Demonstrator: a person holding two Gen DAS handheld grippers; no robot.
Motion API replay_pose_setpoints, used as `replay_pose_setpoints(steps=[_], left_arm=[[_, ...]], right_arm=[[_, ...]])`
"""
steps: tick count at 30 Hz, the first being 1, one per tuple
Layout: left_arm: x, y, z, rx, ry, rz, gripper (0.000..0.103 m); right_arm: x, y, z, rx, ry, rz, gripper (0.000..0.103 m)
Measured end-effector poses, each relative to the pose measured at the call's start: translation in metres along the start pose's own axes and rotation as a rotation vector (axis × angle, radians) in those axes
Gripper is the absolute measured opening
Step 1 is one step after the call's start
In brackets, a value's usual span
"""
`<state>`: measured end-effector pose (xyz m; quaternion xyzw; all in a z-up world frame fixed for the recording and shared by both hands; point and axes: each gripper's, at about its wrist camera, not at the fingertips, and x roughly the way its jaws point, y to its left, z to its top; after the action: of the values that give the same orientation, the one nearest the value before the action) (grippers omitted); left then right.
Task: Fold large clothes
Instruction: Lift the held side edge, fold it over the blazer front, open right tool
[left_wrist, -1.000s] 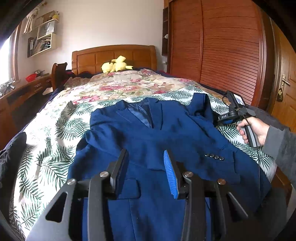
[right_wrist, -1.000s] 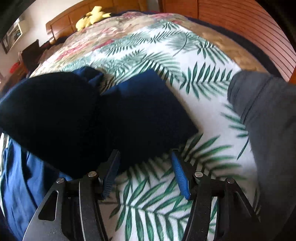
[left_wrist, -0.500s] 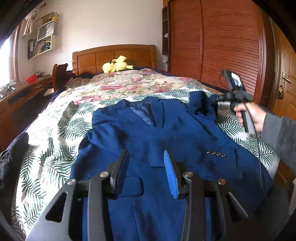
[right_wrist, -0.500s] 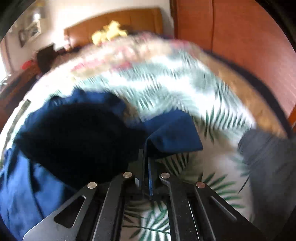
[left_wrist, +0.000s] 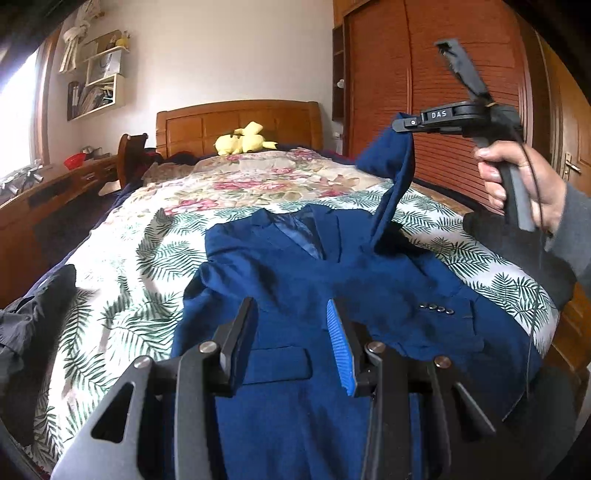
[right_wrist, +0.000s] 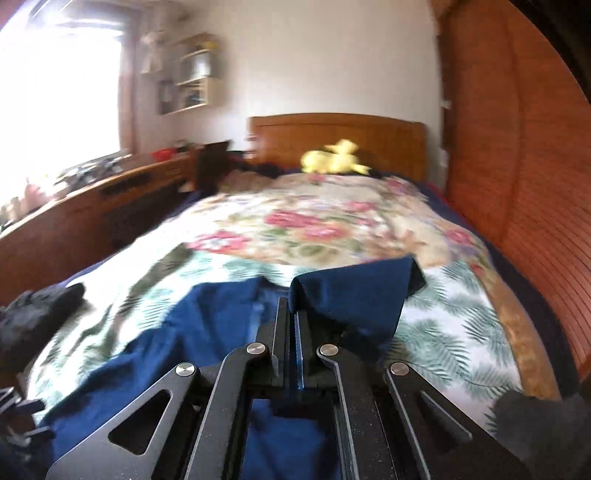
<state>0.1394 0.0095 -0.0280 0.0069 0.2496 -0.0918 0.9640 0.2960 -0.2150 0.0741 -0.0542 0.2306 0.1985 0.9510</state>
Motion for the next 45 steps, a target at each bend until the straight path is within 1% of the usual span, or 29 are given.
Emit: replay_pose_setpoints(steps=[3,6,8,10,14,18,23,27,31,36,45], left_arm=[[-0.003,0.007,-0.001,-0.01,0.0,0.007,0.038],[-0.006,0.012,-0.003,-0.012,0.001,0.017,0.038],[-0.006,0.015,-0.004,-0.013,0.003,0.017,0.038],[-0.007,0.018,-0.006,-0.013,0.006,0.023,0.038],[-0.008,0.021,-0.006,-0.019,0.009,0.025,0.038],[-0.006,0.022,-0.007,-0.022,0.009,0.028,0.038],[-0.001,0.021,-0.007,-0.021,0.019,0.03,0.038],[0.003,0.018,-0.008,-0.016,0.031,0.033,0.038],[0.007,0.017,-0.009,-0.012,0.036,0.038,0.038],[0.014,0.015,-0.009,-0.017,0.049,0.041,0.038],[0.031,0.004,-0.01,-0.009,0.079,0.031,0.038]], right_arm=[[-0.005,0.034,-0.006,-0.038,0.009,0.079,0.0],[-0.005,0.065,-0.02,-0.066,0.029,0.169,0.0],[-0.006,0.083,-0.037,-0.075,0.046,0.223,0.0],[-0.004,0.094,-0.055,-0.078,0.072,0.259,0.0],[0.006,0.115,-0.099,-0.085,0.141,0.291,0.0],[0.015,0.122,-0.134,-0.056,0.193,0.303,0.0],[0.009,0.12,-0.157,-0.017,0.198,0.308,0.0],[0.004,0.119,-0.17,-0.017,0.21,0.309,0.0],[0.002,0.126,-0.185,-0.049,0.264,0.314,0.002],[-0.01,0.131,-0.203,-0.116,0.282,0.278,0.004],[-0.034,0.107,-0.215,-0.101,0.277,0.245,0.011]])
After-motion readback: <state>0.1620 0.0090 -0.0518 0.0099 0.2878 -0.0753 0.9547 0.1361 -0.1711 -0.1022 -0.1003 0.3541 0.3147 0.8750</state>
